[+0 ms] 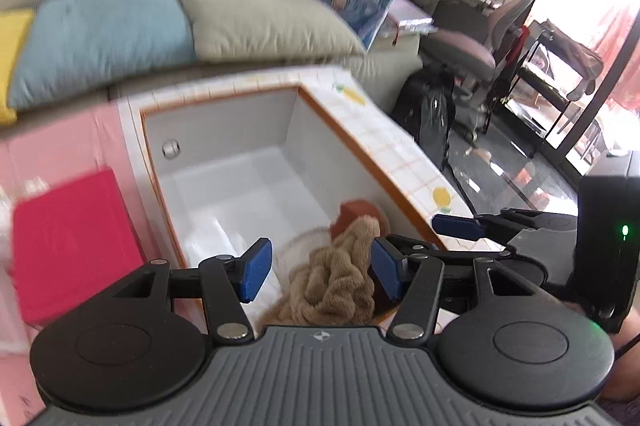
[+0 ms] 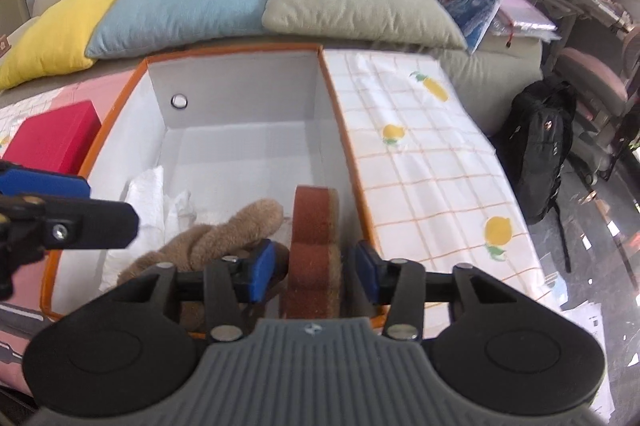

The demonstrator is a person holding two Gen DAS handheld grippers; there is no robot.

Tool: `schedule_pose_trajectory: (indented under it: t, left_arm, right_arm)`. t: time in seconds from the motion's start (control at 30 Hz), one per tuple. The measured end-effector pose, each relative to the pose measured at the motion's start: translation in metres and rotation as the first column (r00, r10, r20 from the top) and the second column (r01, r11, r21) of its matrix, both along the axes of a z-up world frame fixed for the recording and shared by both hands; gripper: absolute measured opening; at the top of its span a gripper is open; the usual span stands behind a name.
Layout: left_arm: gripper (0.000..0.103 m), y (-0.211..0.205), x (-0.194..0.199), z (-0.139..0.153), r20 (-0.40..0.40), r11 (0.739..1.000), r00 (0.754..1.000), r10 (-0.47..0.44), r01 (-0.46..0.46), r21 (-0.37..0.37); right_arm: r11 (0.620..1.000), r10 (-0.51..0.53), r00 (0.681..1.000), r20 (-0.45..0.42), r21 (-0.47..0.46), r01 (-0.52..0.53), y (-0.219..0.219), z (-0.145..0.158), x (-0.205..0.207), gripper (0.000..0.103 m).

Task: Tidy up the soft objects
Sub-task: 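Open both grippers and withdraw them from the box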

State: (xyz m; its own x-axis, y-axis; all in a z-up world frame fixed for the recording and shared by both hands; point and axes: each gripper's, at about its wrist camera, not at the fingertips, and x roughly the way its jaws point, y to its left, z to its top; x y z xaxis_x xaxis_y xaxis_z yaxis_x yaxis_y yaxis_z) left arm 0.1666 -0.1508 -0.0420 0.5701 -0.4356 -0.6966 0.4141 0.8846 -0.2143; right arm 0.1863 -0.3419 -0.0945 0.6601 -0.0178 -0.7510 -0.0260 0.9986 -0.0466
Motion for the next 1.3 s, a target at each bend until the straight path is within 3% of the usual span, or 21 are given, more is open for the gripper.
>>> schedule_pose_trajectory:
  t: [0.13,0.27,0.53,0.8,1.03,1.3]
  left_arm:
    - [0.072,0.014,-0.028,0.026,0.162,1.0,0.987,-0.019,0.017,0.014]
    - [0.072,0.037,-0.049,0.039,0.22,1.0,0.975,-0.011,0.009,0.01]
    - [0.072,0.111,-0.072,0.021,0.132,0.989,0.981,0.143,-0.145,0.002]
    - [0.072,0.181,-0.098,-0.006,0.027,0.956,0.956,0.294,-0.294,0.012]
    - [0.072,0.223,-0.109,-0.019,0.002,0.923,0.923,0.385,-0.385,0.01]
    - [0.072,0.254,-0.103,-0.027,-0.006,0.893,0.893,0.45,-0.45,-0.004]
  right_arm:
    - [0.999,-0.046,0.996,0.079,0.014,0.045,0.007,0.023,-0.016,0.06]
    - [0.997,-0.053,0.99,0.127,0.067,0.044,0.026,0.037,-0.034,0.064]
    - [0.985,0.047,0.994,0.094,0.163,-0.062,0.091,0.03,-0.056,0.071]
    - [0.966,0.208,0.978,0.026,0.149,-0.209,0.158,0.017,-0.068,0.071]
    - [0.934,0.343,0.939,-0.018,0.109,-0.34,0.209,0.007,-0.075,0.071]
    - [0.859,0.511,0.859,-0.028,-0.005,-0.512,0.267,-0.002,-0.073,0.071]
